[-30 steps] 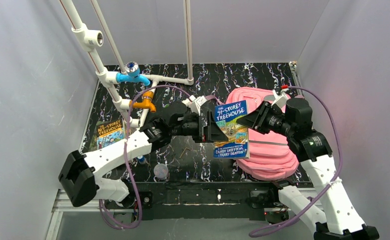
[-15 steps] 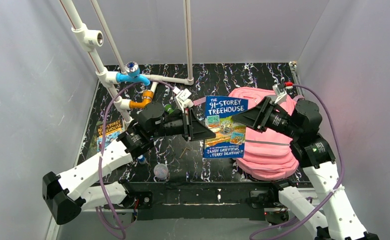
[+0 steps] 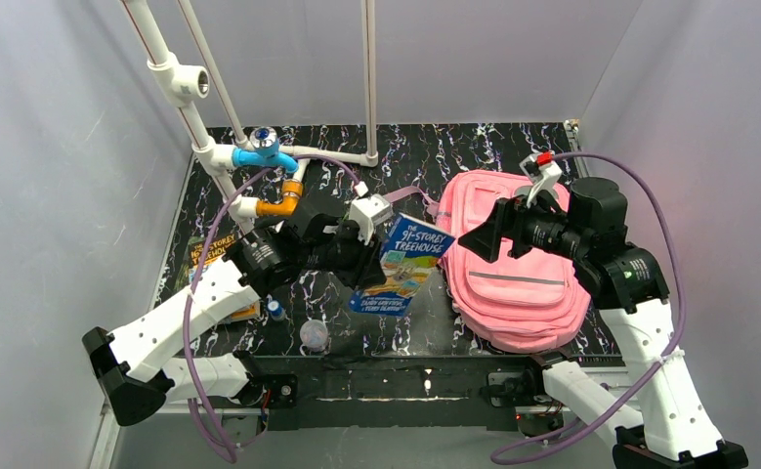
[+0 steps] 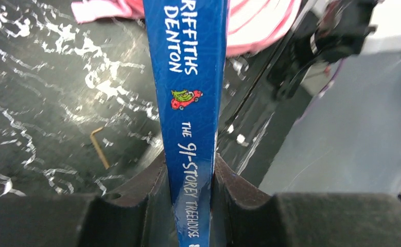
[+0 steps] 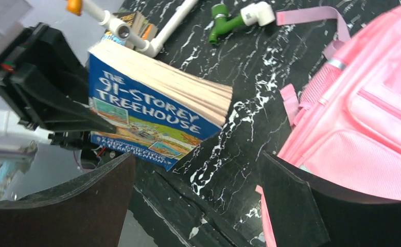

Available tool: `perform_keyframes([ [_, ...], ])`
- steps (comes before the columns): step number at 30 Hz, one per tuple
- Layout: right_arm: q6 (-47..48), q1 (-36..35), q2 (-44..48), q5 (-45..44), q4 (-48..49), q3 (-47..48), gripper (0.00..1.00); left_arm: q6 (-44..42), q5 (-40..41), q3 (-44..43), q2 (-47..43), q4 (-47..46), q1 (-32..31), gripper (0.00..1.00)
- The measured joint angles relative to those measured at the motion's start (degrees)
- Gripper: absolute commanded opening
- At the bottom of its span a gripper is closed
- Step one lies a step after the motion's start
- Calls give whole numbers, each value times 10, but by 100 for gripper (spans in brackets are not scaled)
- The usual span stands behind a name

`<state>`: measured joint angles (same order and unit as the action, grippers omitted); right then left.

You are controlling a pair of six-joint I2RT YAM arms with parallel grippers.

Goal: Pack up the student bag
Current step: Pick up the book from the center of the board.

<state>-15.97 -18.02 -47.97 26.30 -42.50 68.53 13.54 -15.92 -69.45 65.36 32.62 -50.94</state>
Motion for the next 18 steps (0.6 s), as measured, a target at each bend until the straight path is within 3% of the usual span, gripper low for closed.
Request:
perform_keyframes([
  [6, -12, 0, -13, 71, 55, -50, 98, -54, 0, 3, -9, 28, -6, 0],
  [11, -115, -1, 37, 92, 125, -170, 98, 31, 3, 1, -21, -31, -10, 0],
  [15, -243, -1, 104, 111, 243, -245, 98, 109, 0, -7, -18, -73, -10, 0],
  [18, -302, -1, 99, 128, 318, -264, 98, 148, -1, -7, -18, -104, -5, 0],
])
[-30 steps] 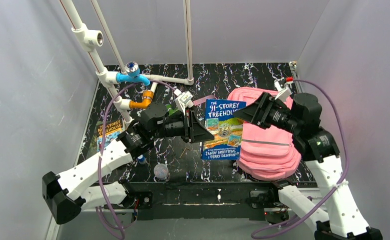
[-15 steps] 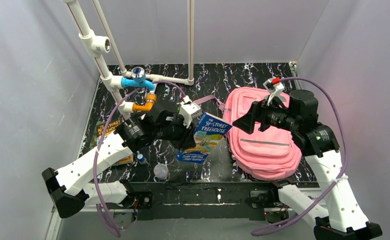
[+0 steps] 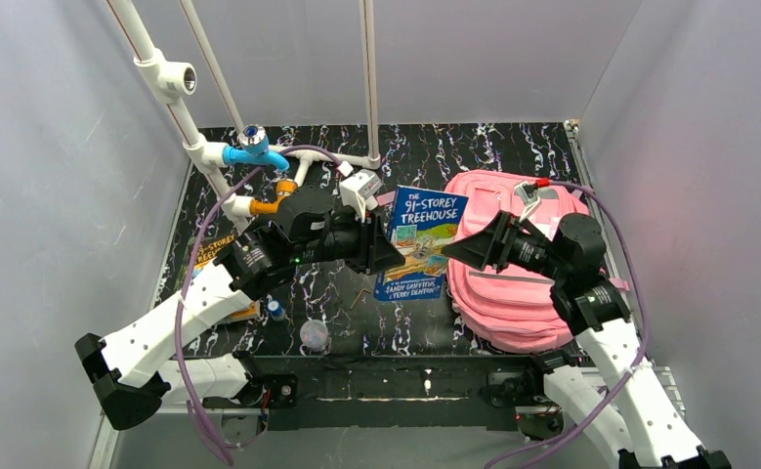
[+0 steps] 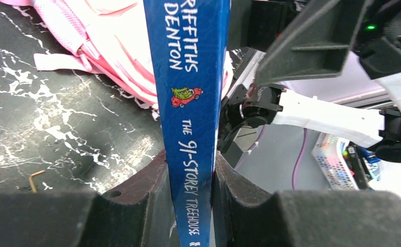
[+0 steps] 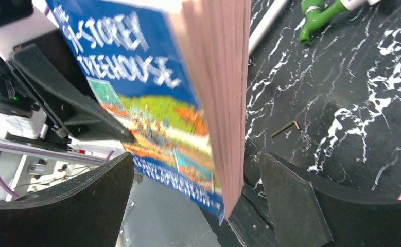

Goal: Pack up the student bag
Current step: Pick up the book from the center of the board.

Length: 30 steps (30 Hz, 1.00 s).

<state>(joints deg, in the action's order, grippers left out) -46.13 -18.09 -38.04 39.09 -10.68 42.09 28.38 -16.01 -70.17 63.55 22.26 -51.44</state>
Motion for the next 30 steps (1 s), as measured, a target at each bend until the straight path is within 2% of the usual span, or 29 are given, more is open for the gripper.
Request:
perform_keyframes([
  [6, -38, 0, -76, 37, 86, 0, 98, 34, -17, -6, 0, -15, 0, 0],
  [10, -76, 0, -92, 65, 160, -20, 96, 54, -25, -11, 0, -21, 7, 0],
  [14, -152, 0, -102, 102, 296, -60, 94, 75, -44, -13, 0, -34, 13, 0],
  [19, -233, -4, -115, 140, 430, -78, 86, 100, -74, -14, 0, -57, 24, 0],
  [24, -312, -8, -121, 165, 563, -86, 85, 122, -103, -16, -2, -80, 34, 0],
  [26, -358, -10, -132, 168, 636, -97, 81, 131, -115, -16, -2, -92, 38, 0],
  [30, -469, -16, -181, 168, 814, -116, 65, 149, -139, -16, -2, -117, 44, 0],
])
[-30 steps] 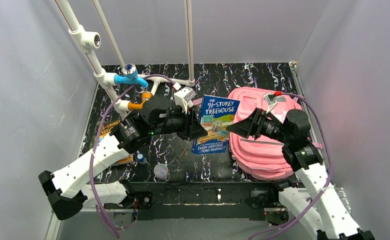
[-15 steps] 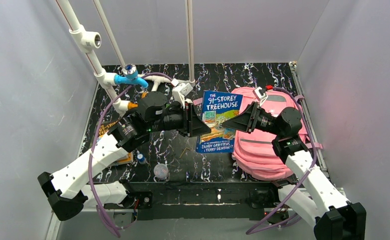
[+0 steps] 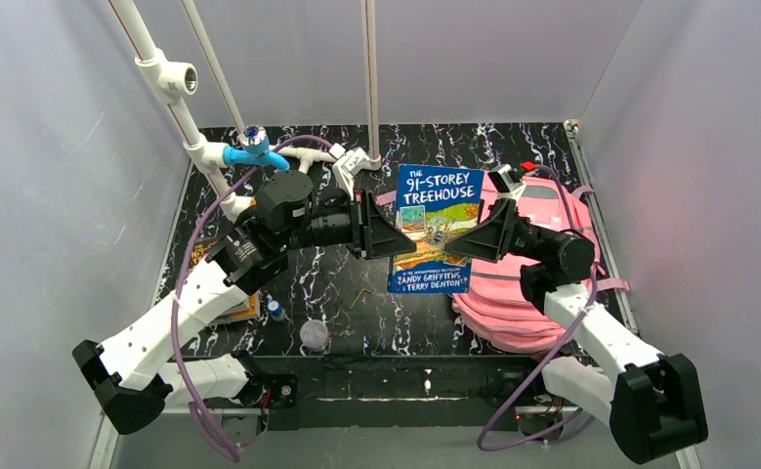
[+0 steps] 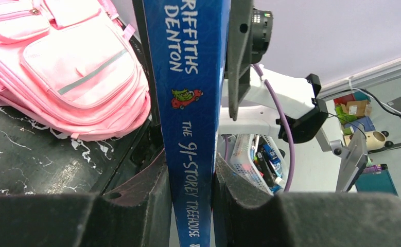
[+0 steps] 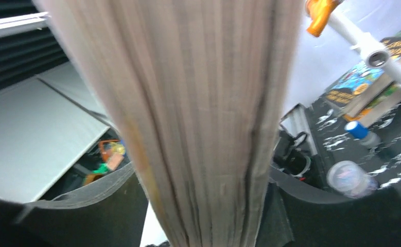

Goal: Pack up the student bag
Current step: Pick up the book from the center of the board.

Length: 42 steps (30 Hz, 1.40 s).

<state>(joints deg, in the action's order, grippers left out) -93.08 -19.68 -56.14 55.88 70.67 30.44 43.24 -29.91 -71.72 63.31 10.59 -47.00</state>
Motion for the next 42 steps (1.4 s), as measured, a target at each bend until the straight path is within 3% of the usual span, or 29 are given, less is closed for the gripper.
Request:
perform_keyframes([
  [3, -63, -3, -31, 0, 73, -3, 53, 4, -11, 0, 0, -6, 3, 0],
  [7, -72, -3, -28, 2, 92, -4, 3, 3, -23, -1, 0, -7, 4, 3],
  [11, 3, -8, 15, -2, -12, 4, 1, -16, -25, -27, 3, 37, 4, 56],
  [13, 82, -10, 48, 3, -139, 31, 1, -44, -15, -50, 8, 80, 4, 71],
  [16, 207, -10, 70, -12, -343, 93, 1, -80, 5, -59, 1, 107, 8, 82],
  [21, 344, -10, 70, -80, -590, 148, 1, -136, 21, 2, -29, 94, 8, 89],
  [29, 408, -10, 66, -195, -780, 163, 1, -180, 24, 70, -25, 38, 8, 94],
  [37, 512, -10, 67, -374, -1006, 304, 1, -162, -15, 103, 13, -33, 8, 98],
  [42, 555, -9, 74, -443, -1077, 350, 1, -116, -58, 134, 42, -87, 8, 98],
])
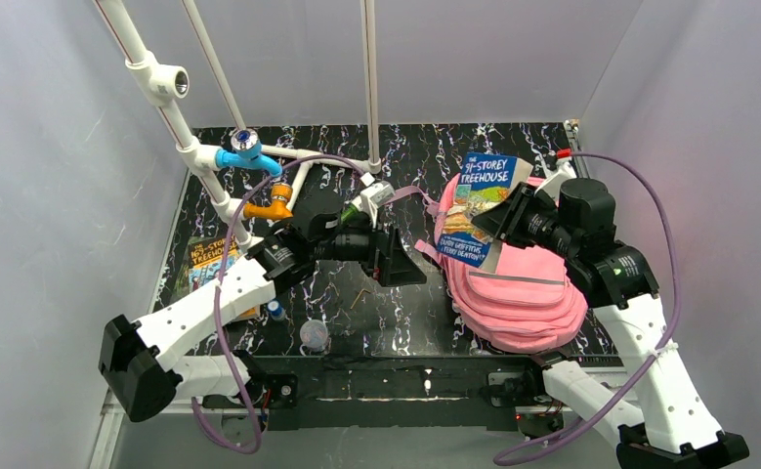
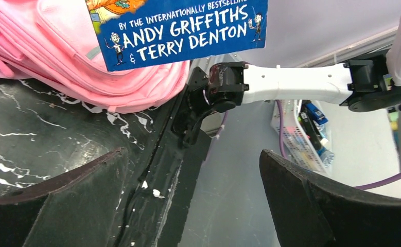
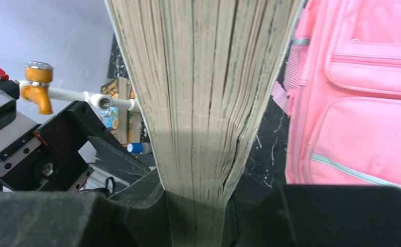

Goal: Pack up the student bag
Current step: Pick up the book from the center of the board, then place the book in the student bag.

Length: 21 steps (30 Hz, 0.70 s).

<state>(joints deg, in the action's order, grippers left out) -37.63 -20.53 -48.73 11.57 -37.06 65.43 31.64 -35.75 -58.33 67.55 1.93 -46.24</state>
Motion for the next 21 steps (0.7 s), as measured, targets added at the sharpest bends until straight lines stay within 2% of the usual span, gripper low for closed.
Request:
perform_keyframes([
  [5, 22, 0, 3, -40, -52, 12, 1, 15, -9, 2, 27, -22, -21, 95],
  [10, 47, -1, -19, -145, -182, 106, 1, -26, 52, -2, 57, -28, -132, 94],
  [13, 59, 0, -28, -242, -259, 186, 1, -91, 131, -15, 105, -35, -219, 93],
  [17, 68, 0, -4, -351, -343, 243, 1, -204, 276, -71, 224, -46, -313, 88],
  [21, 68, 0, 33, -425, -423, 286, 1, -288, 372, -136, 352, -67, -339, 80],
])
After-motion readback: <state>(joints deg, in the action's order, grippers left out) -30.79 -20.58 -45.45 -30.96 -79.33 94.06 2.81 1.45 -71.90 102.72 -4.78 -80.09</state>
